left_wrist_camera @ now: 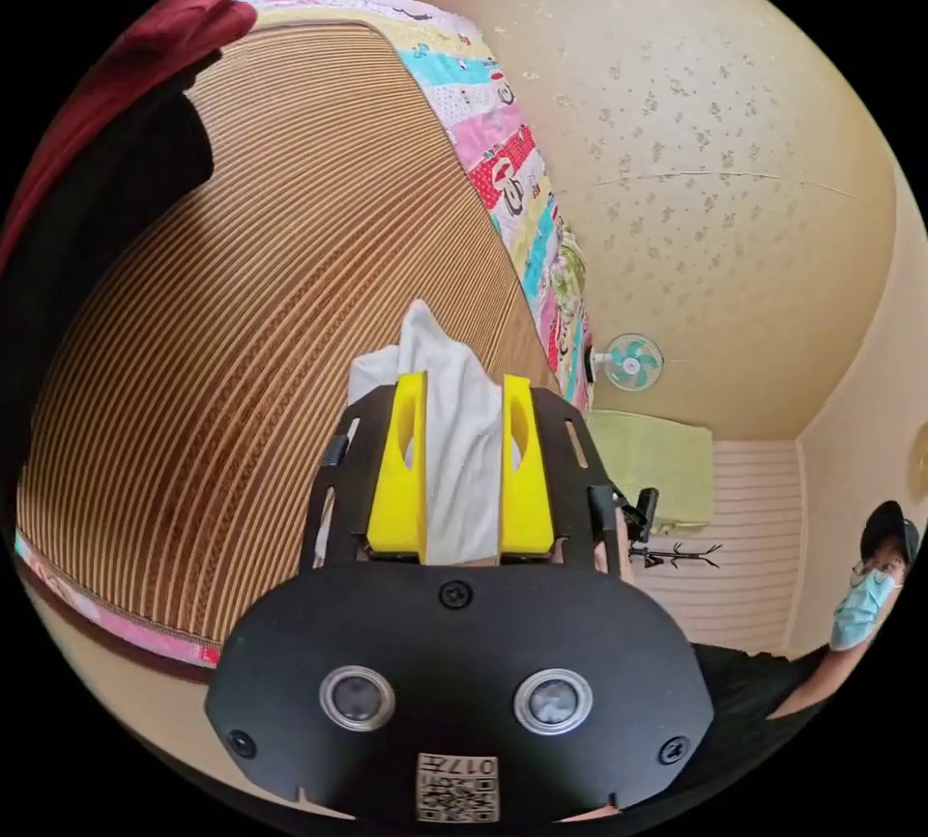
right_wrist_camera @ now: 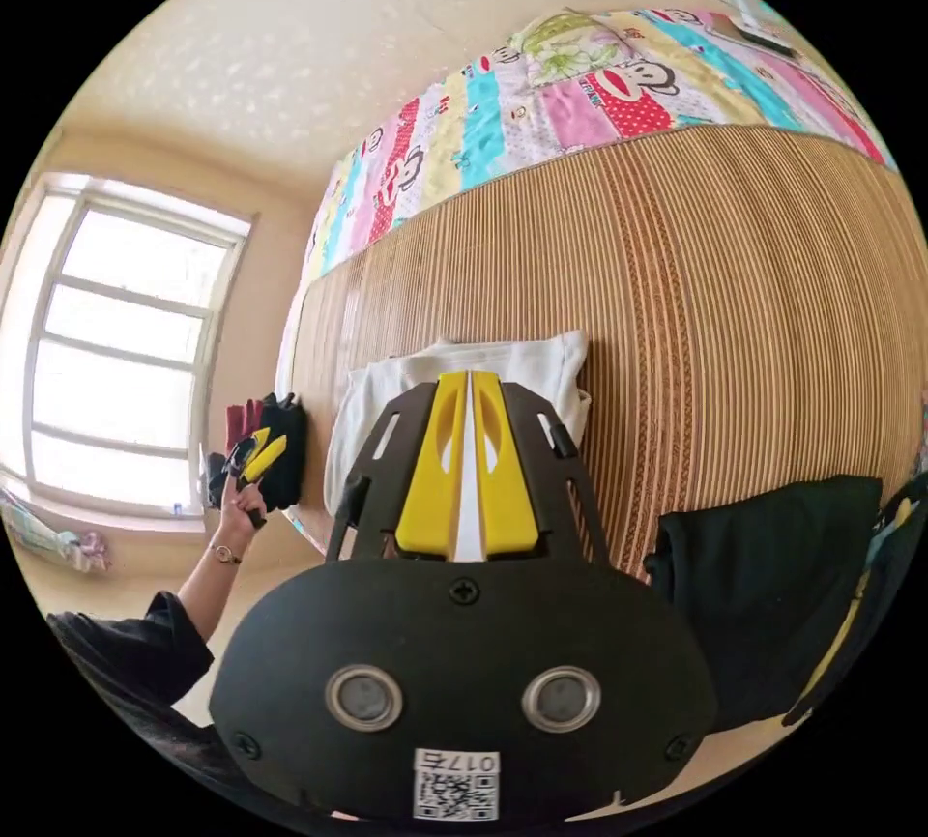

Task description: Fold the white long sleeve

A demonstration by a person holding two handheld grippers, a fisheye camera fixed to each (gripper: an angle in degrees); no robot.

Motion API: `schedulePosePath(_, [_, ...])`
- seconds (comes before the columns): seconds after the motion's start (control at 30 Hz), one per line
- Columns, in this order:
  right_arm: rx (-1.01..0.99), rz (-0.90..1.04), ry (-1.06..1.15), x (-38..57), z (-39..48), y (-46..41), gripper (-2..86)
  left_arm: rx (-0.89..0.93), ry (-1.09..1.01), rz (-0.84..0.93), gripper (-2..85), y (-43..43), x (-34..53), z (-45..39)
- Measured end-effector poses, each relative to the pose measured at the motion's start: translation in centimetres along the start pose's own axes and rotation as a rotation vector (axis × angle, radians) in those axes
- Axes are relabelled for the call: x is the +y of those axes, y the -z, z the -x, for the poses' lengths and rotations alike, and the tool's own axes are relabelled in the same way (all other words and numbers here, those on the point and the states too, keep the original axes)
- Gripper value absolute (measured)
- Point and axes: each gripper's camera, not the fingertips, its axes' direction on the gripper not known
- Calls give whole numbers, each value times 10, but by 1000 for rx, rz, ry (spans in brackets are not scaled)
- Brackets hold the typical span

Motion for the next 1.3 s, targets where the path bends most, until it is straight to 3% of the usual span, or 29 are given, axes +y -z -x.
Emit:
schedulePosePath(0.07, [125,12,112,25,45,-29,9,-156,41,-2,147,-5,45,8])
schedulePosePath(0.2, [95,-8,180,60,88,-76,7,-259,192,-5,176,-22,120,35])
schedulePosePath(0.3, [107,-20,256,77,115,-123,5,-181,338,-22,165,-45,161,66])
schedulePosePath(0.43, [321,154,342,94,100,-219,4,37,424,-151,91,-64,178,95])
schedulePosePath(0.5, [251,37,425,105,89,-214,4,139,469,-200,67,-66,178,97])
schedulePosePath(0.6, [214,120,333,91,81,-202,4,281,216,-208,49,-66,160,46])
schedulePosePath(0.77, [73,12,45,115,30,-123,7,186,-495,118,48,-134,164,-156])
schedulePosePath(0.87, [142,-40,-86,135,-11,-82,13,175,-708,350,58,-217,205,-219])
schedulePosePath(1.0, [217,-173,-178,137,-45,-32,37,266,-744,578,57,-288,259,-231])
schedulePosePath(1.1, [153,-225,-159,105,-57,-18,111,312,-697,674,74,-297,295,-217])
schedulePosePath(1.2, [20,-186,-94,50,-60,-44,152,245,-619,698,80,-280,318,-185])
schedulePosePath(1.3, [11,11,-89,-8,-70,-114,157,217,-503,720,81,-252,327,-146])
